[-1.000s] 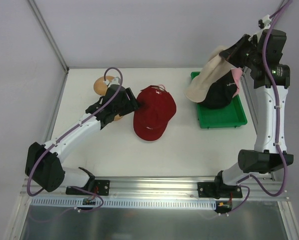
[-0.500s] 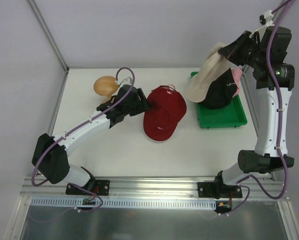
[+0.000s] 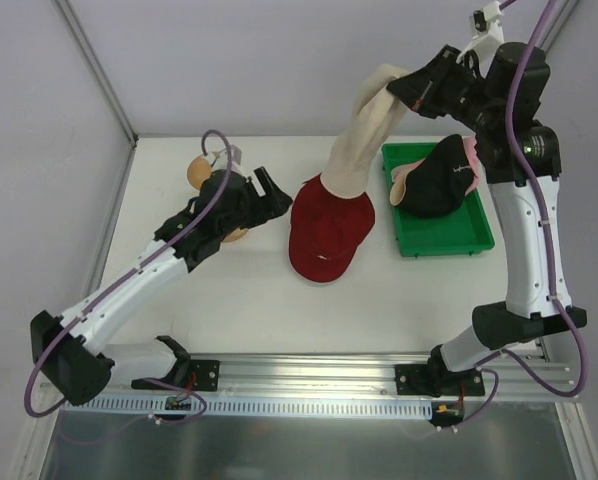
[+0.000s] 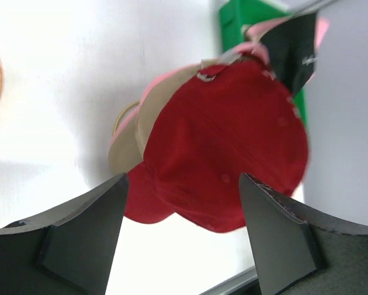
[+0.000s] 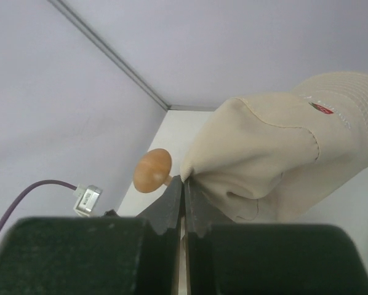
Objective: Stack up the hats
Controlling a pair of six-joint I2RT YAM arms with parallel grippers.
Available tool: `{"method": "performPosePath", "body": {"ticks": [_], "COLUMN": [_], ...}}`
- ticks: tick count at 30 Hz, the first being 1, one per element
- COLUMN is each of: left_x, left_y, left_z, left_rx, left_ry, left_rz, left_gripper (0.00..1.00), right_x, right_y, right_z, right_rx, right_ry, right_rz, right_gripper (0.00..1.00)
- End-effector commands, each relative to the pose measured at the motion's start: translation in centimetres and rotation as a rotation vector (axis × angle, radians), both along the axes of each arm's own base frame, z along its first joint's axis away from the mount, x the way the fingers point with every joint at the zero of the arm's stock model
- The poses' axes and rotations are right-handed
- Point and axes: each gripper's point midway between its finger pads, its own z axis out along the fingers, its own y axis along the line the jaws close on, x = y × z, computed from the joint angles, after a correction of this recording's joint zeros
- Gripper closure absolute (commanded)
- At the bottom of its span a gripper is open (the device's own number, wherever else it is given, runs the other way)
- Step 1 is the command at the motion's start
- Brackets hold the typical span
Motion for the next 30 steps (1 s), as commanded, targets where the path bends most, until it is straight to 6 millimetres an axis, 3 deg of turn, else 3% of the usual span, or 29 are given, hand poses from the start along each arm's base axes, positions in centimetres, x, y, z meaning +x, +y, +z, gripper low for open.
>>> {"method": "performPosePath", "body": {"ticks": [1,5,8,12,14,18,25,30], "left_x": [-0.9,-2.1,-3.0,-3.9,-4.1,-4.2,-5.0,-4.9], "left_y": [3.1,4.4,4.3,4.1,4.6,5.0,5.9,5.6], "left_z": [2.2,5.5,8.1,11.0,12.5,13.9,15.9,16.1], "left_rx": [-0.037,-0.175,-0.258,-0.373,-0.447,-0.551,-0.691,-0.727], "left_ry": [-0.049,-0.093,-0.136,-0.171,-0.202,-0.204,-0.262,-0.267], "left_rz": [0.044,0.026,-0.009,-0.036,-0.020,-0.002,0.018,-0.004], "left_gripper": [0.26,0.22,0.12,0.11,0.08,0.02,0.02,0.03], "right_x": [-1.0,-1.9,-2.6,-3.1,-2.5,-2.7,-2.3,-2.6], "right_y": [2.7,6.3,8.4,10.8,12.4,14.4,16.0,17.1], "right_z": [5.3,6.5,7.0,8.6,8.0,8.6,9.4,9.5], "right_rx": [0.080,0.107,0.128,0.216,0.250,0.298,0.396,0.425], "right_ry": [-0.178,-0.226,-0.249,-0.284,-0.245,-0.259,-0.229,-0.216], "right_rz": [0.095,0.206,0.289,0.409,0.454,0.504,0.543,0.576], "right_gripper": [0.99,0.99,0.99,1.00,1.00,1.00,1.00,1.00]}}
